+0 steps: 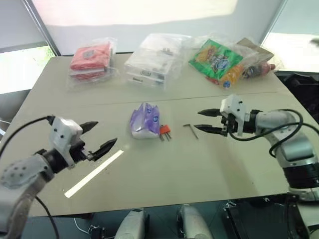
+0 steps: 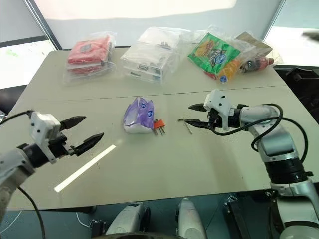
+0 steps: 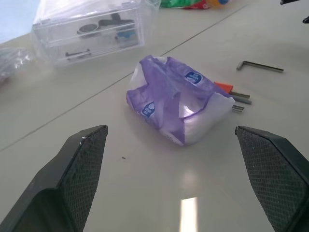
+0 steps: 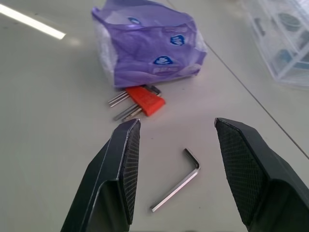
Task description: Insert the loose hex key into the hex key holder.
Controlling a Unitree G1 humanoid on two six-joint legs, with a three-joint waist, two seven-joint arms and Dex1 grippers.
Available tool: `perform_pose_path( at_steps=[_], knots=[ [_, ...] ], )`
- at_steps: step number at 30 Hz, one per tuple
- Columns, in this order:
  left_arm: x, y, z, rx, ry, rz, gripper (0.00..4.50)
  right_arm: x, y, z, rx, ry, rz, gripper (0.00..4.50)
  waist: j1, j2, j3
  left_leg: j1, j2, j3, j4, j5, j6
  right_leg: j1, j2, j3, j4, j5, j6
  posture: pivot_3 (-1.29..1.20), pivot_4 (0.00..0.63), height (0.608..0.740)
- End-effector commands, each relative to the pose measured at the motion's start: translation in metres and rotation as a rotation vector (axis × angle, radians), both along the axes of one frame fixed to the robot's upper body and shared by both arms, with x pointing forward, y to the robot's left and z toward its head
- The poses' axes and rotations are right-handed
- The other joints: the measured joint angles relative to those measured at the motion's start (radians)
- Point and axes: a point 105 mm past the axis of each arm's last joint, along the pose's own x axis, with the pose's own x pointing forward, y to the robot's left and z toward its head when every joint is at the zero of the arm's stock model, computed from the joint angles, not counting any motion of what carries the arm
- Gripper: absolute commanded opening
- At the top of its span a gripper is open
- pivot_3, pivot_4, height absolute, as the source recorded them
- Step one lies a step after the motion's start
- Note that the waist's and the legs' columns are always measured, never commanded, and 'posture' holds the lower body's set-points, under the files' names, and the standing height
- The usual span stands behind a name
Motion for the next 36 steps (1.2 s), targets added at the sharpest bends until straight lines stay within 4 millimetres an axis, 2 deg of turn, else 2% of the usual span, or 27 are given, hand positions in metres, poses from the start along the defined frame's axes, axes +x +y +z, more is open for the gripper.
perform_pose_path(
  at_steps=[1, 11, 24, 28, 36],
  knots=[
    [-0.004, -0.001, 0.008, 0.018, -0.002, -0.044, 4.42, -0.008, 0.01, 0.017, -0.015, -0.029, 0.08, 2.54, 0.0, 0.0, 0.0, 0.0, 0.0, 0.0, 0.0, 0.0, 0.0, 0.0, -0.001, 0.0, -0.001, 0.0, 0.0, 0.0, 0.15, 0.74],
    [-0.002, -0.003, 0.008, 0.037, 0.016, -0.052, 4.42, -0.008, 0.019, 0.025, -0.007, -0.052, 0.093, 2.54, 0.002, 0.0, 0.0, -0.001, 0.0, 0.0, -0.001, 0.0, 0.0, 0.0, -0.002, 0.001, -0.002, 0.0, 0.0, 0.0, 0.15, 0.74],
    [0.001, -0.005, 0.002, 0.049, 0.037, -0.062, 4.42, -0.009, 0.019, 0.02, -0.006, -0.049, 0.088, 2.54, 0.002, 0.0, 0.0, -0.001, 0.0, 0.0, -0.001, 0.0, 0.0, 0.0, -0.002, 0.001, -0.002, 0.0, 0.0, 0.0, 0.15, 0.74],
    [0.013, -0.008, -0.014, 0.052, 0.054, -0.062, 4.42, -0.01, 0.021, 0.015, 0.003, -0.047, 0.08, 2.54, 0.005, 0.0, 0.0, -0.001, 0.0, 0.0, -0.001, 0.0, 0.0, 0.0, -0.002, 0.001, -0.002, 0.0, 0.0, 0.0, 0.15, 0.74],
    [0.063, -0.02, -0.046, 0.06, 0.042, -0.073, 4.42, -0.012, 0.026, 0.008, 0.022, -0.053, 0.057, 2.54, 0.007, 0.0, 0.001, -0.002, 0.0, -0.001, -0.001, 0.0, 0.0, -0.001, -0.002, 0.0, -0.002, 0.0, 0.0, 0.0, 0.15, 0.74]
  ],
)
